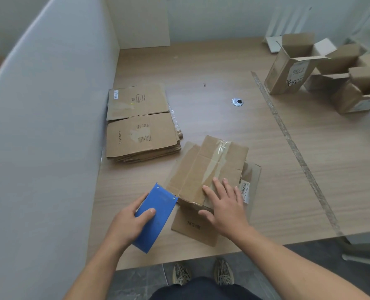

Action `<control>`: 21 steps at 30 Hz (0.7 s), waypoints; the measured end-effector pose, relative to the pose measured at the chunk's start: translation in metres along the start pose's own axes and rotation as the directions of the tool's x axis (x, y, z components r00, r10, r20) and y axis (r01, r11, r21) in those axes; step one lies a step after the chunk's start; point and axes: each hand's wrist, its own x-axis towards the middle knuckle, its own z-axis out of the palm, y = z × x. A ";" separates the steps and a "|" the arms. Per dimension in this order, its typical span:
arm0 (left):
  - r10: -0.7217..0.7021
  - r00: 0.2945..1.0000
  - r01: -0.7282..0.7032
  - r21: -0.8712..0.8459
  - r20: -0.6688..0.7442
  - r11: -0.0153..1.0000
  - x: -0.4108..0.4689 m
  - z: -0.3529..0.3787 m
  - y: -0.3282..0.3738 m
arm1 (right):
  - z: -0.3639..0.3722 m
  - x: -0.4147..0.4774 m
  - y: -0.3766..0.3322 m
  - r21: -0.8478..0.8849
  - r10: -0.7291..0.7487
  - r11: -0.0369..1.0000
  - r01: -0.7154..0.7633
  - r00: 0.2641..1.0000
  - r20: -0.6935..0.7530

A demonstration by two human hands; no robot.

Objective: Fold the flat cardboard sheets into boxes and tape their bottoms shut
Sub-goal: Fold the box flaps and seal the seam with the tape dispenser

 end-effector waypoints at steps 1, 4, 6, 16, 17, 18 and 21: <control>0.004 1.000 -0.004 0.000 -0.004 1.000 0.000 0.001 0.000 | 0.004 0.001 0.000 -0.002 0.011 1.000 -0.011 1.000 -0.023; 0.005 1.000 -0.004 0.009 -0.011 1.000 0.001 0.002 0.000 | 0.010 0.003 -0.007 -0.012 0.030 0.999 -0.030 0.998 -0.061; 0.012 1.000 -0.011 0.024 -0.015 1.000 0.001 0.002 0.000 | 0.011 0.003 -0.011 -0.012 0.035 0.999 -0.036 0.996 -0.078; 0.071 0.997 -0.070 0.091 -0.013 0.993 0.004 0.001 -0.001 | 0.015 0.019 -0.012 -0.083 0.049 0.995 -0.055 0.996 -0.081; 0.081 0.997 -0.079 0.092 -0.014 0.993 0.004 0.001 0.000 | 0.014 0.020 -0.010 -0.087 0.032 0.995 -0.039 0.996 -0.082; 0.092 0.996 -0.091 0.095 -0.011 0.991 0.004 0.001 0.000 | 0.014 0.022 -0.006 -0.091 0.009 0.996 -0.016 0.996 -0.088; 0.116 0.993 -0.116 0.093 0.006 0.989 0.004 0.001 0.001 | 0.010 0.023 0.001 -0.117 -0.037 0.993 0.034 0.999 -0.031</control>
